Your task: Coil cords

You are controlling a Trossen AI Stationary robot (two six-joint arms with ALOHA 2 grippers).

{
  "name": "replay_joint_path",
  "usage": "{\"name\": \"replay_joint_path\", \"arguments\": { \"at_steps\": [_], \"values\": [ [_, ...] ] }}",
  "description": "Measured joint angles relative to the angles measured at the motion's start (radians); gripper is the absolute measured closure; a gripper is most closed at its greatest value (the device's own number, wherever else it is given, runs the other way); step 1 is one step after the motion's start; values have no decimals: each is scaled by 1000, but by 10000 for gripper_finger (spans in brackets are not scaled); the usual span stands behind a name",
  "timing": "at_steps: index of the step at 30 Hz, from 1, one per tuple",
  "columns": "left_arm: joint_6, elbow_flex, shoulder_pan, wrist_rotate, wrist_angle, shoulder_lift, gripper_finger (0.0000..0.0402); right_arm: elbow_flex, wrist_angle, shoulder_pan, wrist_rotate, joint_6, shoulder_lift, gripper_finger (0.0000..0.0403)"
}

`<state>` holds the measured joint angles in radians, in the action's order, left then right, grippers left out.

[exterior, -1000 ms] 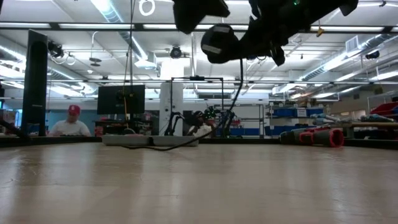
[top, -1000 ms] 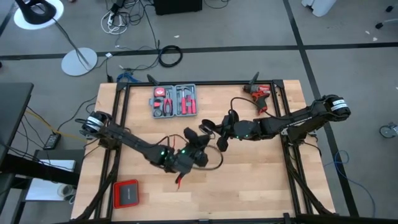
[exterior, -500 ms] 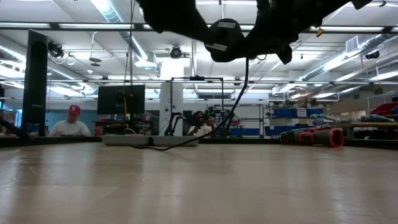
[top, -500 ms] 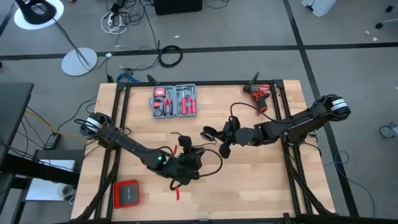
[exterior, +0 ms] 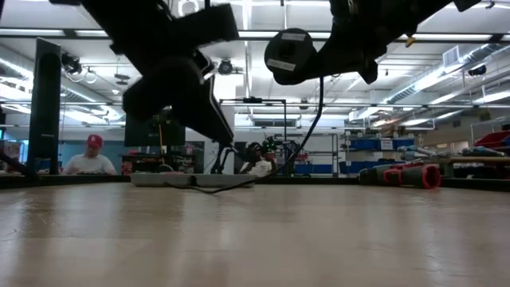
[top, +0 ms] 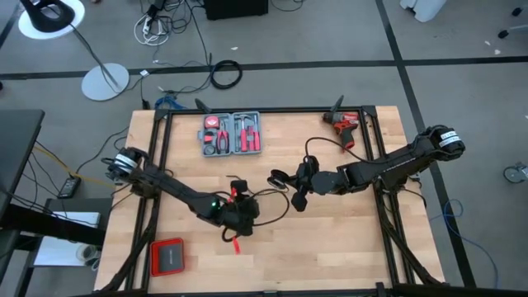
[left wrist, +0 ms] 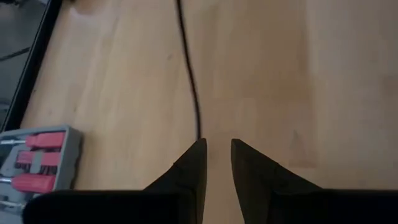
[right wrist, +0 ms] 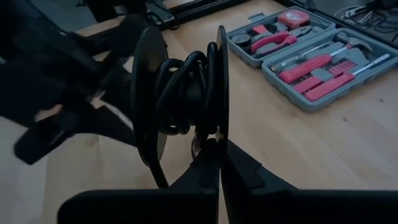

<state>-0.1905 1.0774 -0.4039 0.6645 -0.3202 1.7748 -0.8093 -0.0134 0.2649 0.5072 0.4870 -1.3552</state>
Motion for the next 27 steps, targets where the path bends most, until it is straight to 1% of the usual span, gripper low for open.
{"name": "replay_joint_path", "arguments": {
  "at_steps": [2,7,9,15,19,22,27],
  "values": [
    [-3,-20,14,-10,28,0,325,0,-4,2,-3,7,0,403],
    [-5,-67,57,-111,106,0,325,0,0,5,-5,8,0,403],
    [-5,-83,72,-129,128,0,322,0,1,8,-6,8,0,403],
    [-5,-110,97,-132,135,0,293,0,2,11,-10,8,0,403],
    [29,-129,108,-136,147,0,274,0,4,11,-10,8,0,403],
    [59,-144,118,-137,151,0,269,1,10,11,-11,8,0,403],
    [137,-190,135,-137,222,0,269,1,17,10,-11,5,0,403]
  ]
}}
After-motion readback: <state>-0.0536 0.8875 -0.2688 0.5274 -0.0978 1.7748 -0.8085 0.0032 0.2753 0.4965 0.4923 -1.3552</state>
